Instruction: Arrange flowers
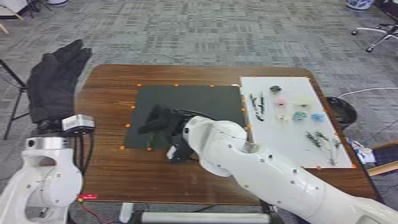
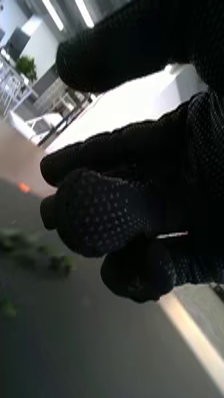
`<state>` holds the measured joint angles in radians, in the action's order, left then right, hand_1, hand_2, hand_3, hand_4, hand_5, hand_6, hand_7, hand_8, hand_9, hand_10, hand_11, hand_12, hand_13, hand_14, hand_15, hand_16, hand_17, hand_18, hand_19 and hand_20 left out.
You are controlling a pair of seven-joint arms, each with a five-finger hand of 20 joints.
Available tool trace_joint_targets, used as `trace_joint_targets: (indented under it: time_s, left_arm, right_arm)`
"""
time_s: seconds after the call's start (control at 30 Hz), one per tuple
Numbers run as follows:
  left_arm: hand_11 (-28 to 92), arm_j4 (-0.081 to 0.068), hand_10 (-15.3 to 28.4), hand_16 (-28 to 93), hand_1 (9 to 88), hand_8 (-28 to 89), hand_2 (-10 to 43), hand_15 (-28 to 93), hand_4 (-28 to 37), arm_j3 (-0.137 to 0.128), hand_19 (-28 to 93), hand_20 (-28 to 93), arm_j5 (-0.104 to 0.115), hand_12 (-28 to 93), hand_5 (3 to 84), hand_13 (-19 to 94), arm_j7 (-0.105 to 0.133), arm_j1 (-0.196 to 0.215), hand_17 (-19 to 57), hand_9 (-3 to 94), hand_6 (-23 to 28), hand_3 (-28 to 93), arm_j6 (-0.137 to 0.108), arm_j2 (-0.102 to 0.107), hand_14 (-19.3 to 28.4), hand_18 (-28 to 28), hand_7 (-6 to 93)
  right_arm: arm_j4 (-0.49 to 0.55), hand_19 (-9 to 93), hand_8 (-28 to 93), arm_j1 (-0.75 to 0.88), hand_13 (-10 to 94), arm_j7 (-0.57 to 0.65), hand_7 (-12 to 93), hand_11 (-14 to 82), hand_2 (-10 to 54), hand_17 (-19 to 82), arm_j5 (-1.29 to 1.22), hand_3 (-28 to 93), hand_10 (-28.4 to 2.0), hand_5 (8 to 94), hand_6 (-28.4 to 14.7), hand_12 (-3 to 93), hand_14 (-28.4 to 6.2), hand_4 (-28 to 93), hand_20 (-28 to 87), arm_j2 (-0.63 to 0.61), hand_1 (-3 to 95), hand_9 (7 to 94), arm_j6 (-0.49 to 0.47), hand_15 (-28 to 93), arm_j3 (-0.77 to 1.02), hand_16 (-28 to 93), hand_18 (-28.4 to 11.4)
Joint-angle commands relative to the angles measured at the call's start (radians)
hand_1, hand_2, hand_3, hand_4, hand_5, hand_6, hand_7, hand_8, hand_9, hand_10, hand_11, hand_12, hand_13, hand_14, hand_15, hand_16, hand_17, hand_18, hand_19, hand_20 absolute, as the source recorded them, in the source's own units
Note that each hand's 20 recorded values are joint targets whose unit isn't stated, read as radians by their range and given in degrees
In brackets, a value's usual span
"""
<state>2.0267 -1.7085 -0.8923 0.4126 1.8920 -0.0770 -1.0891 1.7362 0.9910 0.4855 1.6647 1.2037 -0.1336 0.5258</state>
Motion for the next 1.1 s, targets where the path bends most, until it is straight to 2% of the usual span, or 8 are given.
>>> trace_joint_targets:
  time_s: [0.03,0.2,0.37,0.5,0.53,0.73,0.9,1.1]
  left_arm:
    - [19,-0.003,14.4,1,19.3,-8,18.5,13,-28.3,-0.057,9,15,-0.025,10,49.7,33,-0.001,0.033,3.6,47.2,3.2,69,-0.027,-0.003,15.0,10.8,13.1]
    - [19,-0.002,14.4,2,21.3,-8,12.5,14,-28.3,-0.107,11,16,-0.035,10,49.6,33,-0.009,0.066,3.0,47.1,3.2,70,-0.055,-0.009,15.9,12.3,13.5]
    - [20,-0.007,14.2,2,25.2,-8,6.9,16,-27.8,-0.116,14,17,-0.038,11,49.5,33,-0.006,0.081,2.4,46.8,3.0,71,-0.062,-0.019,16.0,15.1,14.1]
    - [20,-0.026,13.9,2,31.2,-8,-0.1,18,-23.9,-0.131,17,17,-0.07,11,49.3,34,-0.006,0.086,2.5,46.6,2.7,68,-0.055,-0.027,16.2,16.4,15.4]
    - [21,-0.026,13.9,2,32.2,-8,-1.0,18,-22.5,-0.136,18,17,-0.069,11,49.3,35,-0.008,0.093,2.5,46.7,2.5,67,-0.065,-0.028,16.1,16.4,15.8]
    - [22,-0.024,13.2,2,35.9,-10,-3.3,20,-20.3,-0.154,21,20,-0.064,11,50.8,36,-0.008,0.119,2.8,47.4,0.0,66,-0.092,-0.039,16.2,16.7,18.9]
    - [22,-0.025,13.4,1,34.6,-10,-2.1,21,-20.2,-0.15,21,20,-0.065,11,50.9,36,-0.013,0.128,2.8,47.8,0.0,67,-0.089,-0.047,16.3,16.3,19.1]
    - [22,-0.022,13.6,1,33.8,-10,-1.5,22,-20.6,-0.149,21,20,-0.066,11,51.6,36,-0.017,0.136,2.5,47.9,-0.8,67,-0.083,-0.05,16.5,15.8,18.8]
  right_arm:
    - [0.22,93,-5,0.056,88,-0.087,14,9.4,-4.6,55,0.042,62,-15.5,62.7,-2.5,14.2,-5.5,-9,41,-0.248,32.5,67.2,0.122,52,0.153,32,-16.7]
    - [0.318,92,-4,0.188,86,-0.133,17,11.6,-9.4,53,0.207,63,-14.7,63.9,-2.7,17.0,-5.7,-10,42,-0.397,37.7,68.7,0.232,52,0.333,32,-16.9]
    - [0.398,92,-1,0.422,85,-0.119,20,14.9,-9.5,53,0.344,63,-13.6,63.8,-2.2,18.7,-5.0,-13,43,-0.486,43.6,70.2,0.294,53,0.61,31,-16.1]
    - [0.45,92,-5,0.641,85,-0.082,20,16.1,-9.5,53,0.445,63,-13.6,64.1,-2.1,19.3,-4.8,-14,43,-0.487,42.3,70.7,0.288,54,0.849,31,-16.0]
    - [0.451,92,-5,0.681,85,-0.072,21,16.4,-9.5,53,0.481,63,-13.6,64.2,-2.2,19.6,-4.8,-14,43,-0.483,42.0,70.8,0.284,54,0.893,31,-16.0]
    - [0.437,93,-4,0.877,86,-0.003,23,24.4,-9.5,54,0.572,62,-12.5,65.9,-2.6,23.9,-4.2,-15,44,-0.49,40.3,75.0,0.271,55,1.09,32,-15.7]
    - [0.406,93,-4,1.017,87,0.021,26,29.4,-9.5,56,0.626,62,-11.5,66.8,-2.1,25.9,-3.7,-16,45,-0.477,40.3,78.4,0.24,56,1.181,32,-15.3]
    - [0.354,93,-4,1.051,88,0.075,26,30.1,-9.5,56,0.618,63,-11.4,67.0,-2.1,26.4,-3.3,-16,46,-0.446,40.3,78.7,0.18,55,1.184,32,-15.3]
